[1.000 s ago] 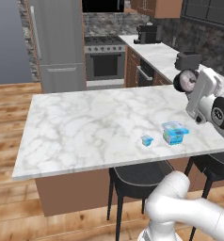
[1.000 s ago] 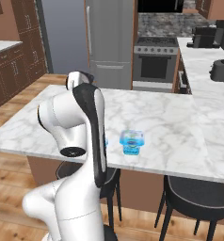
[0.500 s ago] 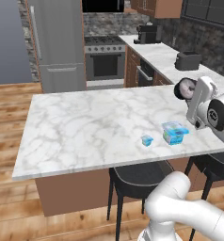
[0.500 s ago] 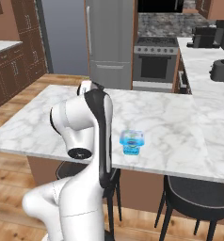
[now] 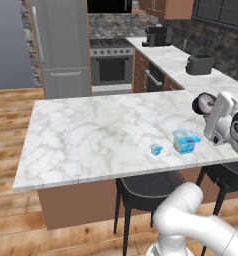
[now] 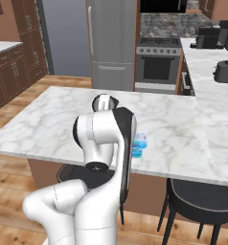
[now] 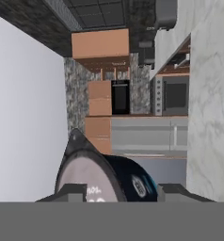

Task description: Stack the yogurt containers by placing the smaller containers on top of the larger containers.

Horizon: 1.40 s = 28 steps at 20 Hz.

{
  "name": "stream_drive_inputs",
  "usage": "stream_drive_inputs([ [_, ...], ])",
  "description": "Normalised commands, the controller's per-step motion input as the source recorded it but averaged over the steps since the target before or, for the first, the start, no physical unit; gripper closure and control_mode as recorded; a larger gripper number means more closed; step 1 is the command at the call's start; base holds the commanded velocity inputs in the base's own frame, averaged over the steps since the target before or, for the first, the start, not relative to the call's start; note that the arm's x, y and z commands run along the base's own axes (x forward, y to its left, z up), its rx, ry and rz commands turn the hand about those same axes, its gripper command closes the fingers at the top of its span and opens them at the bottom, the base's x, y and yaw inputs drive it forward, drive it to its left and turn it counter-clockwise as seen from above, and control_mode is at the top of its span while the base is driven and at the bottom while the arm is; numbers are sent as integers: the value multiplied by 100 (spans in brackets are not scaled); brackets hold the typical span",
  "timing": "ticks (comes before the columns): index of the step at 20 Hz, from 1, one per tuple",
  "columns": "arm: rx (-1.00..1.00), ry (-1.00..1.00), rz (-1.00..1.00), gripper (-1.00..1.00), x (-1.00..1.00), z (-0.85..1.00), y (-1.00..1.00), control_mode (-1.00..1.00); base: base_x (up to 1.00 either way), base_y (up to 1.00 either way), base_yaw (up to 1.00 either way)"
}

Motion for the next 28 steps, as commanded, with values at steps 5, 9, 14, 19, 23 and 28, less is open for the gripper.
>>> stream_drive_inputs([
  [5,-2,34,0,100,-10,2,-48,-100,0,0,0],
  [9,-10,15,4,100,-4,-2,-17,-100,0,0,0],
  [14,1,1,-1,100,0,1,-21,-100,0,0,0],
  [19,1,15,0,100,-4,8,-59,-100,0,0,0],
  [23,-3,29,0,100,-7,5,-69,-100,0,0,0],
  [28,-7,34,-1,100,-12,3,-60,-100,0,0,0],
])
